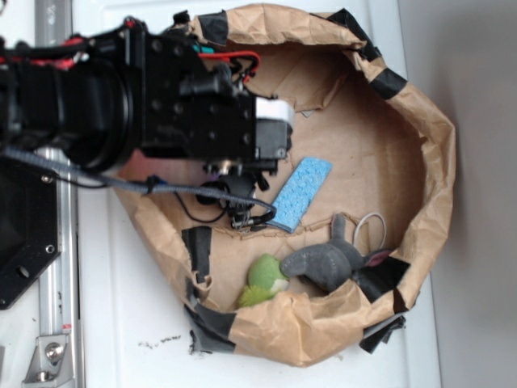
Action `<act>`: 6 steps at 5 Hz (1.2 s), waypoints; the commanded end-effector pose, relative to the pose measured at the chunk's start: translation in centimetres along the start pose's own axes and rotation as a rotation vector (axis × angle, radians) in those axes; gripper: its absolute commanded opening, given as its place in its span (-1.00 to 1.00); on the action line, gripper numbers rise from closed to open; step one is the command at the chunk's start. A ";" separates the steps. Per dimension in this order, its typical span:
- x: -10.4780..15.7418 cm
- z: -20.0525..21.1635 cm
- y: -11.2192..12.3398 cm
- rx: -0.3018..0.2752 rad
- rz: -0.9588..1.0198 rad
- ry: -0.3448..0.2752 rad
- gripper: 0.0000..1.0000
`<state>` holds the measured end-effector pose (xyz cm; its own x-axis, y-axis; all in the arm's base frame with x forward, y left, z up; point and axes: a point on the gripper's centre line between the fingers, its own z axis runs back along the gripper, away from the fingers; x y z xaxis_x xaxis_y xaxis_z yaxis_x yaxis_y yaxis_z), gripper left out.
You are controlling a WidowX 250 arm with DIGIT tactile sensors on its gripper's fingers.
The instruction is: Grab the black box.
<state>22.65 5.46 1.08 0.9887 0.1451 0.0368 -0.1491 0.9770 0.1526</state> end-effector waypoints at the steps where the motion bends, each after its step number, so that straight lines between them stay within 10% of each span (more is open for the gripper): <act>1: 0.1 0.8 0.2 -0.006 0.042 -0.036 -1.00; 4: 0.9 8.0 2.5 -0.041 0.130 -0.082 -1.00; 6: 2.5 16.7 1.5 -0.109 0.139 -0.230 -1.00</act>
<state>24.77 4.62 16.41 0.9382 0.2631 0.2248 -0.2761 0.9607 0.0280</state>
